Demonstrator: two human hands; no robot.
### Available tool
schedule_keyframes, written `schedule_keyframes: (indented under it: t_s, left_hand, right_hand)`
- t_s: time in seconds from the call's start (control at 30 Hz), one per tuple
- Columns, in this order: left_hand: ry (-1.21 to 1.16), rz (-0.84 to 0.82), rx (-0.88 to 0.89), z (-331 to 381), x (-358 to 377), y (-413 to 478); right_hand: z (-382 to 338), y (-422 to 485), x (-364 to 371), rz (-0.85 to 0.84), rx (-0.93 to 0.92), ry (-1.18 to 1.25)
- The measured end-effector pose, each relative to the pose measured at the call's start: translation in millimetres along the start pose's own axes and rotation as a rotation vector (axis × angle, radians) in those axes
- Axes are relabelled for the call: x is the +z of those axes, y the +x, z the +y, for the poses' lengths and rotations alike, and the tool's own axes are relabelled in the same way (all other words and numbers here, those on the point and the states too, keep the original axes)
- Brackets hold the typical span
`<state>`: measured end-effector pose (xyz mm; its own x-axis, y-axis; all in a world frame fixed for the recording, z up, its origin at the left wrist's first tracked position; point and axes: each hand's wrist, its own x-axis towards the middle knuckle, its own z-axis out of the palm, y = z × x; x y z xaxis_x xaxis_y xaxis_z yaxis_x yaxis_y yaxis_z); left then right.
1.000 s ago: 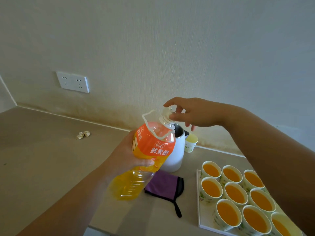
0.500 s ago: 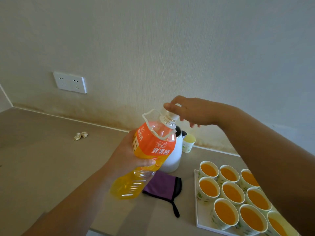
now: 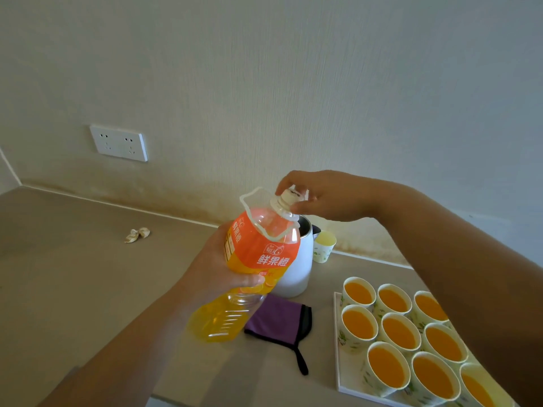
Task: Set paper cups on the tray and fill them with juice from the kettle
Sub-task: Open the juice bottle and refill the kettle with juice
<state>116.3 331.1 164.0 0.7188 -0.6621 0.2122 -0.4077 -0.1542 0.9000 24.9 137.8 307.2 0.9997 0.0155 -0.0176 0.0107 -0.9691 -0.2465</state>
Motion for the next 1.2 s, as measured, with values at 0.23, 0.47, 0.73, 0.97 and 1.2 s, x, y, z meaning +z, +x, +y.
schedule_keyframes:
  t_s: [0.23,0.47,0.73,0.97,1.2]
  left_hand:
    - [0.029,-0.005,0.055,-1.4,5.4,-0.9]
    - [-0.102,-0.104,0.001,-3.2,-6.7,1.7]
    - [0.07,0.179,0.042,0.1,12.5,-6.4]
    - [-0.184,-0.104,-0.059,-5.5,-15.4,-3.2]
    - [-0.334,-0.65,-0.126,-5.2,-59.6,6.7]
  right_hand:
    - [-3.7,10.7,10.9,0.182,0.177,-0.279]
    - [7.8,1.8,0.8,0.041,-0.083,0.054]
    - [-3.0,15.2,24.1,0.164,0.171,-0.196]
    - [-3.0,14.6,40.4,0.219,0.071,-0.272]
    - [-19.7,10.2,20.2,0.148,-0.391,-0.036]
